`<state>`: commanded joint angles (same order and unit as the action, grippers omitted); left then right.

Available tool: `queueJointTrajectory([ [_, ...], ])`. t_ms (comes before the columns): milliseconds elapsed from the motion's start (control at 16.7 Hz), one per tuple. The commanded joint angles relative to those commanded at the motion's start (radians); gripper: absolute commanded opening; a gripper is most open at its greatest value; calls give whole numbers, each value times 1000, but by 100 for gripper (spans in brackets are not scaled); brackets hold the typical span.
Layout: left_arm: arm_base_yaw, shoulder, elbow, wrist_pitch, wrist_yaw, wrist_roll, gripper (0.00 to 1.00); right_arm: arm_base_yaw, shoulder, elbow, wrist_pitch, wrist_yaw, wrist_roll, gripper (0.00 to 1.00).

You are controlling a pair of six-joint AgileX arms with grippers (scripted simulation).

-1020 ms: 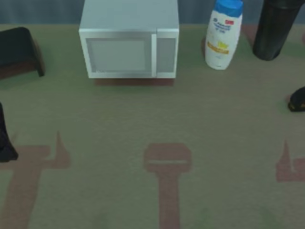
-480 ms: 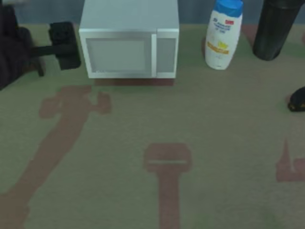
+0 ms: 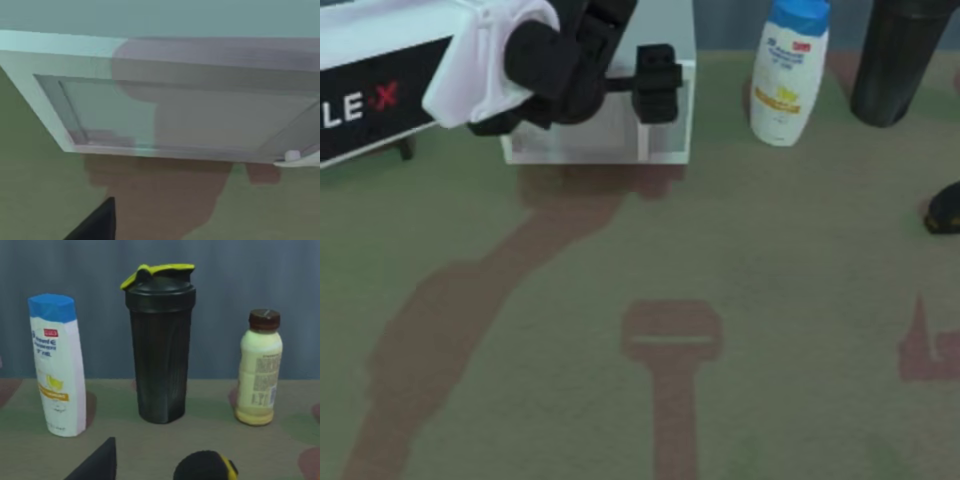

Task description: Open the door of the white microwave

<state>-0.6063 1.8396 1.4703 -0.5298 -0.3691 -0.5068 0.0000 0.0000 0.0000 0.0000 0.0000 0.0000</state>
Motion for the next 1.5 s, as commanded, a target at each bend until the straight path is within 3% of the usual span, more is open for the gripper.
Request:
queueJointTrajectory([
  [360, -71, 202, 184, -51, -42, -64, 100, 0, 0, 0, 0, 0, 0, 100],
  [1320, -3, 418, 277, 95, 0, -2, 100, 0, 0, 0, 0, 0, 0, 100],
  [1500, -3, 418, 277, 95, 0, -2, 77, 0, 0, 0, 0, 0, 0, 100],
])
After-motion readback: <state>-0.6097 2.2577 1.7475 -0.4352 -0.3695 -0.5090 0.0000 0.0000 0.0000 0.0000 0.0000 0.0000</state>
